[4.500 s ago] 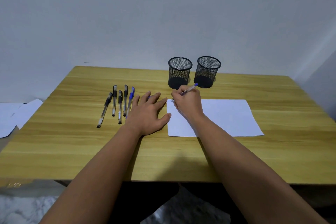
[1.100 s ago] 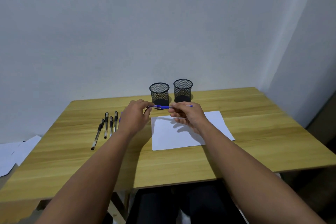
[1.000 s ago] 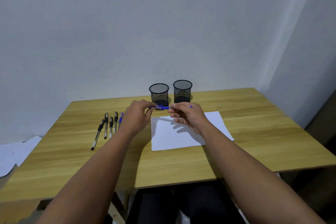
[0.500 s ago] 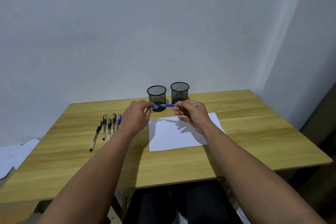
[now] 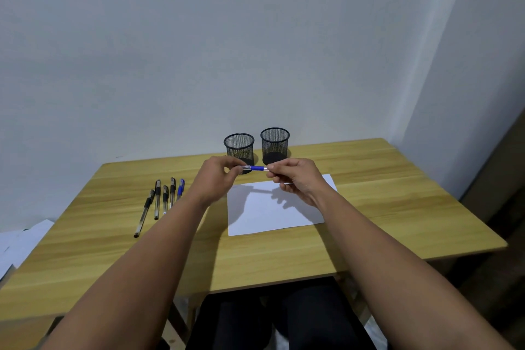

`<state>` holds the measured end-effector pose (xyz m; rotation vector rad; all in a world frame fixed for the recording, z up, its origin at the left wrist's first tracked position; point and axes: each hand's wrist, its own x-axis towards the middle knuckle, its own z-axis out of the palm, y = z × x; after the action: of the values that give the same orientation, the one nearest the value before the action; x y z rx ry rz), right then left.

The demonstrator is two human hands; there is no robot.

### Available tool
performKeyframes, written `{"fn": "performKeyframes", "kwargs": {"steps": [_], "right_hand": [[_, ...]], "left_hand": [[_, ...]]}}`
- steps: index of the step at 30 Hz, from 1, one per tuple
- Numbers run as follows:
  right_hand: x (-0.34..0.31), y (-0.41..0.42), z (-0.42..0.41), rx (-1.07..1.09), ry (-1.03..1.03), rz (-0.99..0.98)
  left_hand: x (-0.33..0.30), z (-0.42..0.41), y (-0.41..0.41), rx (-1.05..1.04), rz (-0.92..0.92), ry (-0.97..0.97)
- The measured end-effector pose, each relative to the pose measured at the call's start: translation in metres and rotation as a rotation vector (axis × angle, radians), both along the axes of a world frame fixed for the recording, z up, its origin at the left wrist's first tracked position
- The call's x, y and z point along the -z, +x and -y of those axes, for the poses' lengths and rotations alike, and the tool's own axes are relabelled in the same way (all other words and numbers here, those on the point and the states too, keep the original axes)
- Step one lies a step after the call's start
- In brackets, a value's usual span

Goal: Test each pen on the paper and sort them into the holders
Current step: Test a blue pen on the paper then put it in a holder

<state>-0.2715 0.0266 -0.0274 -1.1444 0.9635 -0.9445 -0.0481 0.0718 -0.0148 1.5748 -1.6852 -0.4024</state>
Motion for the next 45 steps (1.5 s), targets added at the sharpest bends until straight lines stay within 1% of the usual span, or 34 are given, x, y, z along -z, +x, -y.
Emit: {"fn": "performKeyframes", "kwargs": {"steps": [5,6,9,10,11,13,15,16,17,20,22,23,25,29,32,38,45], "right_hand": [[0.001,-0.01,0.007,-0.027,0.082,0.095],[-0.002,-0.014,0.009,-0.052,0.082,0.067],[-0.022,-0.025,0.02,-0.185,-0.005,-0.197],[-0.031,-0.026,0.026,-0.224,-0.04,-0.251],[-0.041,-0.027,0.033,-0.251,-0.073,-0.264],[-0.061,-0.025,0.048,-0.231,-0.15,-0.256],[-0.075,-0.023,0.068,-0.083,-0.263,-0.308],[-0.077,-0.023,0.081,0.001,-0.327,-0.328],[-0.078,-0.023,0.095,0.069,-0.38,-0.324],[-0.07,-0.016,0.133,0.2,-0.438,-0.33],[-0.06,-0.008,0.155,0.259,-0.464,-0.384],[-0.055,-0.004,0.164,0.28,-0.475,-0.418],[-0.045,0.003,0.178,0.292,-0.485,-0.487],[-0.026,0.015,0.192,0.248,-0.5,-0.675],[-0.017,0.02,0.196,0.255,-0.489,-0.749],[-0.015,0.025,0.188,0.335,-0.477,-0.821],[-0.042,0.025,0.155,0.367,-0.536,-0.803]], "left_hand": [[-0.011,0.003,-0.016,0.063,0.017,0.031],[-0.014,0.006,-0.018,0.074,-0.006,0.029],[-0.031,0.022,-0.025,0.11,-0.053,-0.02],[-0.04,0.031,-0.028,0.112,-0.062,-0.054],[-0.049,0.041,-0.031,0.108,-0.088,-0.091],[-0.063,0.061,-0.037,0.066,-0.195,-0.145],[-0.063,0.083,-0.038,-0.021,-0.253,-0.149],[-0.058,0.093,-0.036,-0.062,-0.223,-0.134],[-0.05,0.104,-0.035,-0.093,-0.152,-0.11],[-0.026,0.131,-0.036,-0.161,0.199,-0.003],[-0.016,0.146,-0.042,-0.181,0.433,0.071],[-0.012,0.152,-0.045,-0.189,0.521,0.106],[-0.004,0.165,-0.049,-0.22,0.627,0.147],[0.005,0.178,-0.051,-0.254,0.701,0.134],[0.008,0.182,-0.052,-0.272,0.717,0.121],[0.007,0.182,-0.055,-0.273,0.737,0.144],[-0.016,0.151,-0.046,-0.267,0.729,0.097]]}}
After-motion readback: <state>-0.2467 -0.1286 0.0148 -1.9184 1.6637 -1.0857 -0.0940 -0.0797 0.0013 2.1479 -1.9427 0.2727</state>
